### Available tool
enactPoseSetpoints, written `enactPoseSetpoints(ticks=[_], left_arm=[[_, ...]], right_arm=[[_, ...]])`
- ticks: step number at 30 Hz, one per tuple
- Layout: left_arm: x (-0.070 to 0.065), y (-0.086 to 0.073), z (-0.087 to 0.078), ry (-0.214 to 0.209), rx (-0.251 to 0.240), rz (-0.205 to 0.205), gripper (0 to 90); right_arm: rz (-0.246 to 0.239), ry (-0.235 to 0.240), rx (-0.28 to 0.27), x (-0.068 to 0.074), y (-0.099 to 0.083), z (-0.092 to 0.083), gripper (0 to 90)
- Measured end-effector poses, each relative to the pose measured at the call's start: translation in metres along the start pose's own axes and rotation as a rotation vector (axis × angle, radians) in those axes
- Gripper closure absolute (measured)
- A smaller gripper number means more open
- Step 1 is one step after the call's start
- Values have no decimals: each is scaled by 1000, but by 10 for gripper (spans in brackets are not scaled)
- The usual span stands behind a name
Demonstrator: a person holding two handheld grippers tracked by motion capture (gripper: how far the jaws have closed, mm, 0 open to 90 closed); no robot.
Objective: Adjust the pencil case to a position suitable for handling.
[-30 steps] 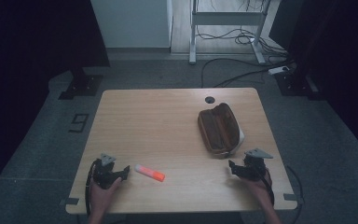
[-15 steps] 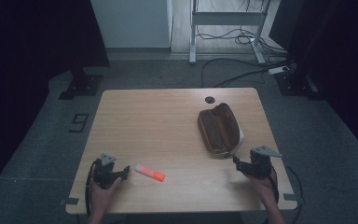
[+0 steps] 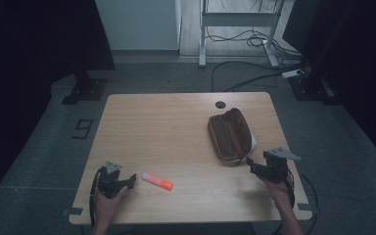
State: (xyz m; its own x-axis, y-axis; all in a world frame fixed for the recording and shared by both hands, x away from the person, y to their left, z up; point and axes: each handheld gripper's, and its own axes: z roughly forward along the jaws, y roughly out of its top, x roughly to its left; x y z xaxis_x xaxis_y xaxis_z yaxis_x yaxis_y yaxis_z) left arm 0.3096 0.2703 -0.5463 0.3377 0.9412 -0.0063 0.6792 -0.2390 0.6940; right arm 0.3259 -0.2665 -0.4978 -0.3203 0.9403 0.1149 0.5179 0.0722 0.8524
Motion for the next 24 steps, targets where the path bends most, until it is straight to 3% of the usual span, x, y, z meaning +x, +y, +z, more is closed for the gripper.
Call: enactPoseSetpoints(ticks=[15, 24], left_arm=[[0, 0, 0, 0, 0, 0, 189], [0, 0, 0, 0, 0, 0, 189]], right_arm=[[11, 9, -2, -4, 11, 13, 265], [26, 8, 6, -2, 20, 39, 284]])
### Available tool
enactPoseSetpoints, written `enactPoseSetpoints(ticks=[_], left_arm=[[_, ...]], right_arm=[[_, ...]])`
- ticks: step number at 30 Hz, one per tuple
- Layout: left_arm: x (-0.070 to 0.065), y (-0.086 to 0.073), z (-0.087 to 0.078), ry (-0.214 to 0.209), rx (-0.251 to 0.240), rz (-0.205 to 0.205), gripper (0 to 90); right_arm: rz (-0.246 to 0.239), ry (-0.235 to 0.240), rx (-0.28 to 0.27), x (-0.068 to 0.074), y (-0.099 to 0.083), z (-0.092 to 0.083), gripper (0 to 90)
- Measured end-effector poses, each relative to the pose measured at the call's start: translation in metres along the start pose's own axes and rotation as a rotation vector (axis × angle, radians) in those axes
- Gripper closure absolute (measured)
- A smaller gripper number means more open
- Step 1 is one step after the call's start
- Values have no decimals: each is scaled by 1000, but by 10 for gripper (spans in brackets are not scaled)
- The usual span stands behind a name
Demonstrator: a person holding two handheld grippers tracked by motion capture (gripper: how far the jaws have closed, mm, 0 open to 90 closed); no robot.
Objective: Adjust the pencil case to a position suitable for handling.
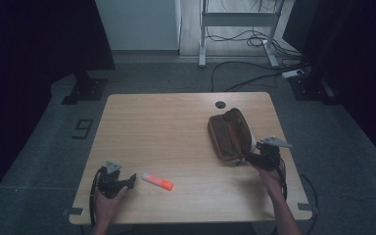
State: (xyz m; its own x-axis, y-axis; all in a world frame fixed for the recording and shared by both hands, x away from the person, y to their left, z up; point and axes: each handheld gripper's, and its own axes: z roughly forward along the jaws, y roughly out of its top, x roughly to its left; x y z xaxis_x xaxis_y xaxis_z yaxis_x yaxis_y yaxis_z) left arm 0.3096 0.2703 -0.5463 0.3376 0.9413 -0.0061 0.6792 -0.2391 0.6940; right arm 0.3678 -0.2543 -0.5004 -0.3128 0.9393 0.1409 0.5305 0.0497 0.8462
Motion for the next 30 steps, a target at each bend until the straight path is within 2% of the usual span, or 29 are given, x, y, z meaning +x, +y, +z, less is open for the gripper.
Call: enactPoseSetpoints(ticks=[4, 13, 16, 21, 22, 26, 30], left_arm=[[0, 0, 0, 0, 0, 0, 189], [0, 0, 0, 0, 0, 0, 189], [0, 0, 0, 0, 0, 0, 189], [0, 0, 0, 0, 0, 0, 189], [0, 0, 0, 0, 0, 0, 189], [0, 0, 0, 0, 0, 0, 189], [0, 0, 0, 0, 0, 0, 189]], right_arm=[[7, -11, 10, -1, 3, 12, 307], [42, -6, 25, -6, 2, 36, 374], [27, -7, 36, -5, 0, 42, 406], [19, -10, 46, -5, -3, 47, 486], [23, -23, 56, -6, -5, 48, 515], [21, -42, 61, -8, -8, 50, 539], [43, -40, 49, -11, -9, 49, 606]])
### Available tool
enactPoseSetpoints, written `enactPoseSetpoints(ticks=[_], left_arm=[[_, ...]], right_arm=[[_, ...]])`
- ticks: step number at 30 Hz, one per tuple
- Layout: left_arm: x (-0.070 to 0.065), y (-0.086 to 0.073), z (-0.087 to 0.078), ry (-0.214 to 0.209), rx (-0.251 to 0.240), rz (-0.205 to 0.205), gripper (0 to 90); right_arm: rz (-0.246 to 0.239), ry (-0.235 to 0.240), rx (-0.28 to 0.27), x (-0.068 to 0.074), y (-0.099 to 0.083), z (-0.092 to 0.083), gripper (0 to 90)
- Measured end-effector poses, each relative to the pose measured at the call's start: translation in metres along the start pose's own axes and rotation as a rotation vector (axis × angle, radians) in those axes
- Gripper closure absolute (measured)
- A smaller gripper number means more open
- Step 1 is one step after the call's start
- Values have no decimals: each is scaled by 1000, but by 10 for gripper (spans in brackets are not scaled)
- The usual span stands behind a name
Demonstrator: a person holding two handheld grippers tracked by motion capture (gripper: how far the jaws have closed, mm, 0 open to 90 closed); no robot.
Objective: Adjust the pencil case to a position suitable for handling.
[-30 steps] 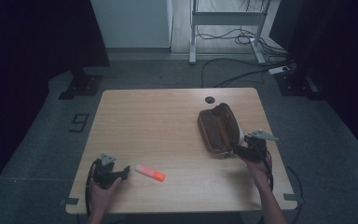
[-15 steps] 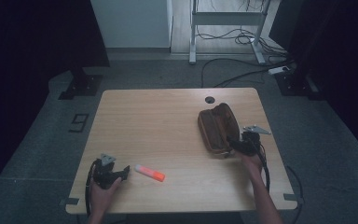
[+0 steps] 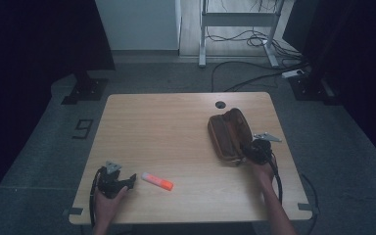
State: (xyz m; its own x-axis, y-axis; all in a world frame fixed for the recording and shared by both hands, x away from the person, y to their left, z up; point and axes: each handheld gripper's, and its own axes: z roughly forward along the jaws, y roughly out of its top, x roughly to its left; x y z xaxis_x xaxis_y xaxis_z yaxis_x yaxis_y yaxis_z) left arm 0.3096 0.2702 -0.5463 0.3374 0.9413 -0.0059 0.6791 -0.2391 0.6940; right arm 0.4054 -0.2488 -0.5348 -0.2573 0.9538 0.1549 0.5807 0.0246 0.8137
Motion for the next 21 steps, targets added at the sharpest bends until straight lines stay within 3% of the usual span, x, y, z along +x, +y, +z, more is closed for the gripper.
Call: enactPoseSetpoints(ticks=[8, 21], left_arm=[[0, 0, 0, 0, 0, 0, 189], [0, 0, 0, 0, 0, 0, 189]], right_arm=[[31, -27, -27, -3, -2, -3, 780], [93, -10, -82, -8, -1, -8, 814]])
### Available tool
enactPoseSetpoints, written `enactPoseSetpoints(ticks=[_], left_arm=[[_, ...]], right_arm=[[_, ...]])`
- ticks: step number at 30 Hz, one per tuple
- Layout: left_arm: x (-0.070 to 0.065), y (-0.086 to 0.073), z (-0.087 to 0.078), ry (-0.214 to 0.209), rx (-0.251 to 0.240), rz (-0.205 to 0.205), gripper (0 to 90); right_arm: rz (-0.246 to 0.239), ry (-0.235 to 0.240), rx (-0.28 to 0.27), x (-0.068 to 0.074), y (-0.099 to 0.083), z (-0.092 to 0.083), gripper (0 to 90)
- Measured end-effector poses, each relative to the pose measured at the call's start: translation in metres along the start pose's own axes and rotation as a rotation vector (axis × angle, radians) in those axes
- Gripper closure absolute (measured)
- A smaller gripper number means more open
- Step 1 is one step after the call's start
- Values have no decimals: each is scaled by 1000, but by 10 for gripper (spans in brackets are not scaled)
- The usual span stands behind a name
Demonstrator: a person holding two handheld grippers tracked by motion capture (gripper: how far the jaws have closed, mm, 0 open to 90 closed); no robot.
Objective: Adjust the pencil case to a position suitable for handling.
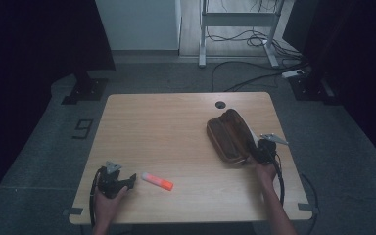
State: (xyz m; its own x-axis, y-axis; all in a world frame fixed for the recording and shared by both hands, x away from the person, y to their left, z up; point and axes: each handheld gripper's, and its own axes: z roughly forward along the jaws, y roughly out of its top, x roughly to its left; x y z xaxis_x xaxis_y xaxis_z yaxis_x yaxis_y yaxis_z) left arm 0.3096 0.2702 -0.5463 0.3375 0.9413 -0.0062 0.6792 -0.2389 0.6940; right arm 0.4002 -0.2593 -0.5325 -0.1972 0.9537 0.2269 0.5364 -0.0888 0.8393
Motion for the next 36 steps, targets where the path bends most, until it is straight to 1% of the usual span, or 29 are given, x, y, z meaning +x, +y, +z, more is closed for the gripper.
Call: enactPoseSetpoints(ticks=[4, 13, 16, 21, 24, 26, 28, 29, 32, 33, 34, 35, 36], left_arm=[[0, 0, 0, 0, 0, 0, 189], [0, 0, 0, 0, 0, 0, 189], [0, 0, 0, 0, 0, 0, 189], [0, 0, 0, 0, 0, 0, 189], [0, 0, 0, 0, 0, 0, 189], [0, 0, 0, 0, 0, 1, 189], [0, 0, 0, 0, 0, 0, 189], [0, 0, 0, 0, 0, 0, 189], [0, 0, 0, 0, 0, 1, 189], [0, 0, 0, 0, 0, 0, 189], [0, 0, 0, 0, 0, 0, 189], [0, 0, 0, 0, 0, 0, 189], [0, 0, 0, 0, 0, 0, 189]], right_arm=[[11, 7, -14, 0, 0, -1, 818], [27, 51, -46, -2, 1, -6, 826], [31, 57, -51, -3, 1, -7, 827], [35, 72, -73, -4, 3, -12, 828], [43, 91, -82, -4, 4, -15, 828], [46, 95, -84, -4, 5, -16, 827], [48, 116, -91, -4, 5, -18, 827], [48, 116, -91, -4, 5, -18, 827], [42, 134, -101, -3, 6, -21, 827], [34, 147, -108, -2, 7, -23, 827], [34, 147, -108, -2, 7, -23, 827], [29, 162, -115, -1, 8, -23, 827], [29, 162, -115, -1, 8, -23, 827]])
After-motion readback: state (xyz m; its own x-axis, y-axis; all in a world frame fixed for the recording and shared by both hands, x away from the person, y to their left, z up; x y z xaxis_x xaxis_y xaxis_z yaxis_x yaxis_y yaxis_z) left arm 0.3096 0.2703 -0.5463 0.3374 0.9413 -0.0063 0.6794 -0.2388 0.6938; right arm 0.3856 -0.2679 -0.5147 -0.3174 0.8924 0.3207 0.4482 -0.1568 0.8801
